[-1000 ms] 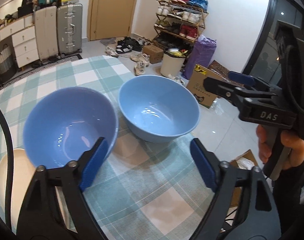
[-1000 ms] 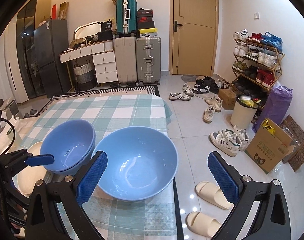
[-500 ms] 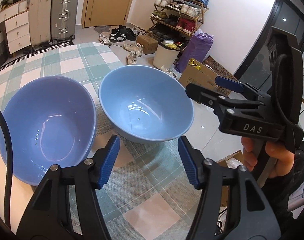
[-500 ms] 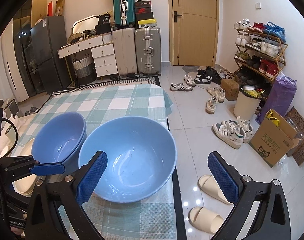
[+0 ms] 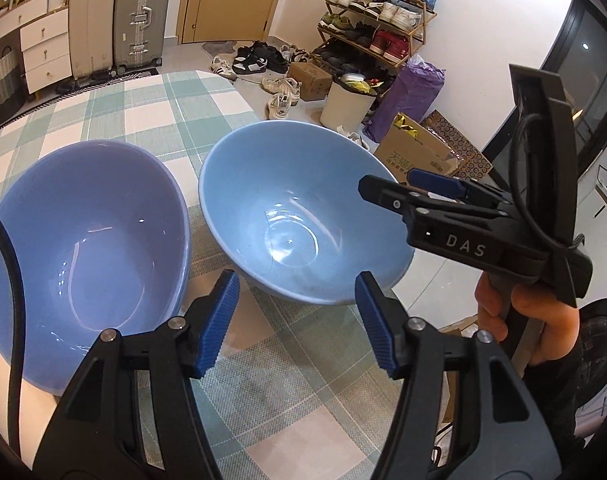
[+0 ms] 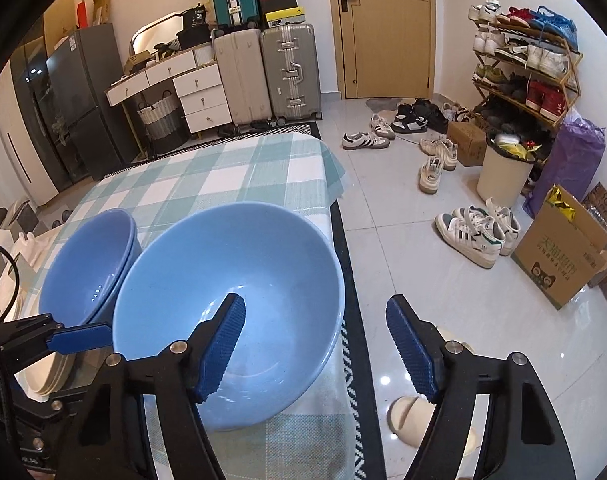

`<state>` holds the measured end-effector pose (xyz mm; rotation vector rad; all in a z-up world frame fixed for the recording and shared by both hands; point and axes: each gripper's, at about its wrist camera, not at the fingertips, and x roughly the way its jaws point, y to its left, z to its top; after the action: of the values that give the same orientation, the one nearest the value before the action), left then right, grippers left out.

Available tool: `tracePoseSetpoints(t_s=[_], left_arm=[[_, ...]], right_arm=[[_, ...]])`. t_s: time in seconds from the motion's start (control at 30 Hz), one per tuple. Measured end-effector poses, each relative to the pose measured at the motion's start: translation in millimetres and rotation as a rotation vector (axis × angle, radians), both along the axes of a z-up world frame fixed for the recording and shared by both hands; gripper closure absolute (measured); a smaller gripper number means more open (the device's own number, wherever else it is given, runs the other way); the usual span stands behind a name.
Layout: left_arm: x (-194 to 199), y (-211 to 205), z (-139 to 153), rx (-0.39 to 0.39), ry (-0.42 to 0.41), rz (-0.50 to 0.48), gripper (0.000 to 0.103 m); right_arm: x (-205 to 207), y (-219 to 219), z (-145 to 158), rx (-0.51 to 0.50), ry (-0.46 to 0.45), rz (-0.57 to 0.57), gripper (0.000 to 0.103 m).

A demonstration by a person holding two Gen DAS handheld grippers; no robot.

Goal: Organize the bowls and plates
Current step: 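Close the left gripper on the third bowl's rim while the right gripper grips it too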

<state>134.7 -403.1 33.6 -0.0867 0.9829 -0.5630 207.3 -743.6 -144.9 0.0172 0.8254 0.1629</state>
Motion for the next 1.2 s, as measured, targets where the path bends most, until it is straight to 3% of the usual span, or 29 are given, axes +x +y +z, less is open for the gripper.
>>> tracePoseSetpoints(t_s=[0.23,0.43,0.5,0.6,0.83,1.2], left_arm=[[11,0,-5,-0.005,0.007,0.013,0.046],[18,-2,-9,0.008,-0.003,0.015,0.048],[19,-3,-11,0.017,-0.008,0.014,0.048],[22,-4,-13,0.031,-0.017,0.016,0.05],[23,-4,-16,0.052,-0.037,0.017,0.056],[19,-4,-16,0.057,-0.058,0.007,0.056]], right_arm=[[10,1,-9,-0.014,0.001,0.002,0.042],[14,2,-12,-0.015,0.006,0.004,0.058],[14,2,-12,-0.013,0.012,0.005,0.07],[15,3,-13,-0.019,0.014,0.005,0.074],[9,4,-12,-0.04,0.006,0.01,0.075],[-2,6,-13,-0.06,-0.011,0.015,0.075]])
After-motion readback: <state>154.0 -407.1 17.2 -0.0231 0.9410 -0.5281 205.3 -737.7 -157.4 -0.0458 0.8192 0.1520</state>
